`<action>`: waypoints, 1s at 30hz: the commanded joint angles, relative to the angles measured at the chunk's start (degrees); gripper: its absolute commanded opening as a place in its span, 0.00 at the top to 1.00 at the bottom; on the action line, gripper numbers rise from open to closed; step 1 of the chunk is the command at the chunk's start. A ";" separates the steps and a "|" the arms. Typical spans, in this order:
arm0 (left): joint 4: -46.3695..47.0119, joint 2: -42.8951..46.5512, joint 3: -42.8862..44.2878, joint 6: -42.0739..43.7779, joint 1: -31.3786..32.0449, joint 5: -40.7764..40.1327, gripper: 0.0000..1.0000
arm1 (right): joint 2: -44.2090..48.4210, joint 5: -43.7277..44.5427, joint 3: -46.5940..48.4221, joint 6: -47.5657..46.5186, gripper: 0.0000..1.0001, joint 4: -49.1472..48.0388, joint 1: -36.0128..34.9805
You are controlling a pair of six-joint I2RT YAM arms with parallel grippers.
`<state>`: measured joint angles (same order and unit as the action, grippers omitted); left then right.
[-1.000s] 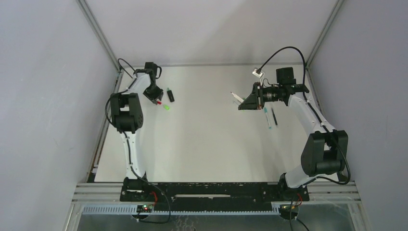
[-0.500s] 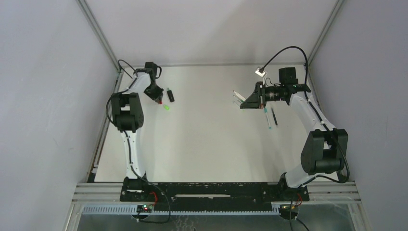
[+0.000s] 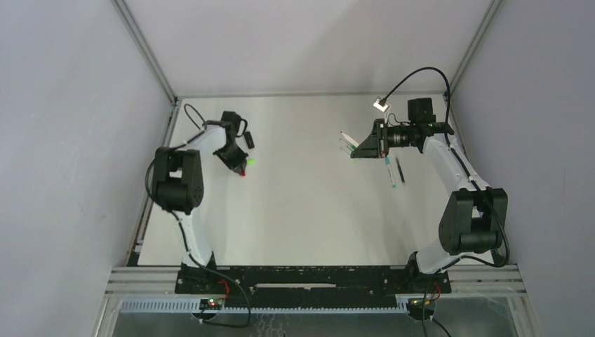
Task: Insert the pens into the pen caps
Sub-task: Move the pen cap to the center of the board.
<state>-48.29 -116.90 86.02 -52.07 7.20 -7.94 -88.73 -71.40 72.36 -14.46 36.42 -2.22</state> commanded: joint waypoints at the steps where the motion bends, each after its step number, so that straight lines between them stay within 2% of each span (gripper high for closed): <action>1: 4.84 12.15 -12.35 -0.26 1.94 -1.06 0.88 | 0.56 -1.98 0.72 -0.34 1.00 -0.29 0.04; 5: 8.97 19.34 -22.73 0.17 4.95 0.95 0.88 | 0.91 -1.98 0.69 -1.18 1.00 0.52 -1.01; 10: 13.87 24.69 -30.16 4.66 10.80 6.72 0.93 | 1.81 -1.83 -0.68 -3.18 1.00 1.31 -4.39; 15: 22.62 30.52 -38.58 6.84 16.63 8.99 0.93 | 3.36 -0.54 -3.23 -5.24 1.00 1.14 -8.14; 22: 20.31 32.69 -40.19 5.94 21.39 4.73 0.90 | 4.66 0.69 -5.32 -7.13 1.00 0.68 -11.05; 30: 15.13 30.49 -38.47 3.70 25.49 -1.39 0.79 | 4.39 0.80 -7.36 -7.80 1.00 -0.82 -13.07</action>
<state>-30.70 -86.15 46.37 -47.59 31.40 -5.41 -85.67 -70.28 65.19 -20.27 37.36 -14.24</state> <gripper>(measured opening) 0.201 0.205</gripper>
